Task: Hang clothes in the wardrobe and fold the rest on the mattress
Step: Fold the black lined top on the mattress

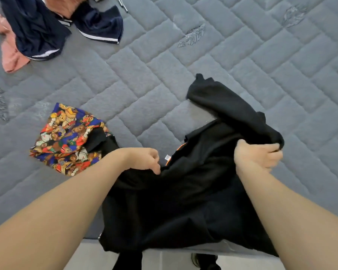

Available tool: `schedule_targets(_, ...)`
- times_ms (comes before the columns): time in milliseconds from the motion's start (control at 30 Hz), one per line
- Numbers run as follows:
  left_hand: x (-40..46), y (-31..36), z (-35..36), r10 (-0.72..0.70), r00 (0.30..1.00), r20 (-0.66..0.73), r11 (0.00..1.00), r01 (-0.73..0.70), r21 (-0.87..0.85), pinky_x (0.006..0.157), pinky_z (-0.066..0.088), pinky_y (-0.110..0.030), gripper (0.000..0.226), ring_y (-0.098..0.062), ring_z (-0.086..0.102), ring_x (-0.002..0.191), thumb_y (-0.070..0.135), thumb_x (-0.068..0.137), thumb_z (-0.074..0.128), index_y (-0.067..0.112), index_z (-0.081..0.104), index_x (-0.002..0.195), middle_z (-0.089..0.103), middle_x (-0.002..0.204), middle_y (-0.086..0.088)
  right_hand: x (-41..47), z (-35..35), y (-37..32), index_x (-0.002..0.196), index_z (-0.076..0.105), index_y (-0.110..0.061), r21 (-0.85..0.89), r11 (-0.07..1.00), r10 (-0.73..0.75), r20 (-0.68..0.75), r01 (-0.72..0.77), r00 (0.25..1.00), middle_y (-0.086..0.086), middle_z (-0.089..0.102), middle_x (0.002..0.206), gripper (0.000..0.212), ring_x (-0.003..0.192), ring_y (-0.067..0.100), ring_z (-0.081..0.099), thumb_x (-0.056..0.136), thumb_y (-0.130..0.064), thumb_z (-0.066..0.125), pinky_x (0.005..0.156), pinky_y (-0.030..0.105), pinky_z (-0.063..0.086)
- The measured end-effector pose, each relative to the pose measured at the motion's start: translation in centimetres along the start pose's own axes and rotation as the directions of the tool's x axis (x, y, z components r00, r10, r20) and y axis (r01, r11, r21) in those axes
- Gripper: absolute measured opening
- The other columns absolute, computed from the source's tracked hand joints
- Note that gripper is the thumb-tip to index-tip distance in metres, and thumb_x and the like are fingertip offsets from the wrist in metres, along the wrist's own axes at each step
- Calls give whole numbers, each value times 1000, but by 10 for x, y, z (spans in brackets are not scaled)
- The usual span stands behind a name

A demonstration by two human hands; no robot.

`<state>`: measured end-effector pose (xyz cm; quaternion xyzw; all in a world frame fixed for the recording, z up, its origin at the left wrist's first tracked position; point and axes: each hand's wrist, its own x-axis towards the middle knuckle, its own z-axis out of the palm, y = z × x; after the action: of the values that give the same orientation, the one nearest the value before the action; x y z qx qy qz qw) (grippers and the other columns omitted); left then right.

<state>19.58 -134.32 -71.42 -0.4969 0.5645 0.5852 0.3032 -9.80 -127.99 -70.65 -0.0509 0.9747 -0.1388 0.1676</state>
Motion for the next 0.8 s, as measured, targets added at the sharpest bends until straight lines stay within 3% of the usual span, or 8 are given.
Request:
schedule_targets(167, -13, -22, 2, 76, 859, -506, 887, 174, 428, 74, 48, -38, 26, -32, 63, 96, 21, 83, 56, 17, 41, 104, 61, 104, -5, -31, 18, -25, 153, 9, 5, -310, 609, -731, 137, 730, 668, 21, 9, 160, 99, 148, 36, 12, 77, -21, 68, 121, 50, 8)
schedule_targets(233, -28, -48, -8, 121, 674, -729, 807, 361, 467, 65, 41, -36, 20, -37, 67, 92, 16, 85, 53, 16, 40, 101, 66, 102, -11, -31, 24, -34, 154, 8, -4, -322, 551, -767, 168, 770, 619, 19, 4, 161, 97, 149, 36, 6, 81, -25, 68, 119, 55, 4)
schedule_targets(300, -46, -80, -21, 60, 566, -822, 777, 491, 395, 67, 44, -38, 16, -39, 67, 91, 12, 89, 48, 13, 43, 105, 66, 103, -15, -23, 28, -45, 153, 7, -16, -166, 705, -655, 220, 689, 723, 17, 33, 152, 95, 141, 39, 29, 82, -30, 69, 116, 56, 18)
schedule_targets(400, -61, -99, -26, 115, 458, -882, 717, 576, 392, 78, 44, -46, 29, -41, 56, 98, 17, 84, 57, 8, 47, 110, 57, 108, -20, -7, 22, -62, 148, 21, -25, 52, 890, -427, 437, 452, 791, 6, 58, 90, 72, 89, 33, 60, 88, -26, 59, 78, 41, 49)
schedule_targets(467, -55, -72, -16, 237, 471, -850, 711, 512, 482, 79, 38, -47, 47, -39, 49, 97, 25, 72, 66, 8, 50, 113, 50, 108, -19, 2, 20, -66, 102, 55, -20, 31, 845, -476, 497, 534, 726, 4, 53, 76, 18, 78, 32, 56, 86, -19, 47, 60, 33, 40)
schedule_targets(533, -39, -34, 2, 244, 549, -799, 732, 436, 523, 83, 36, -48, 62, -37, 46, 103, 37, 69, 66, 14, 47, 124, 46, 116, -16, 11, 21, -68, 72, 49, -16, 107, 859, -484, 486, 501, 728, 5, 50, 71, 11, 71, 28, 49, 82, -13, 44, 54, 30, 32)
schedule_targets(700, 6, 43, 35, -205, 873, -444, 928, 317, 196, 110, 26, -64, 92, -34, 12, 145, 60, 80, 60, 37, 11, 153, 9, 159, -7, 61, 3, -53, 93, 59, -9, 274, 954, -258, 535, 124, 804, 16, 59, 89, 21, 84, 31, 56, 84, -1, 42, 76, 44, 52)
schedule_targets(800, 12, 104, 30, -197, 950, -242, 933, 106, -343, 109, 33, -53, 111, -33, 28, 142, 71, 66, 70, 44, 10, 155, 21, 159, -2, 95, -15, -16, 76, 51, -10, 144, 915, -396, 490, 376, 777, 13, 56, 78, 16, 77, 33, 51, 82, 0, 40, 59, 37, 45)
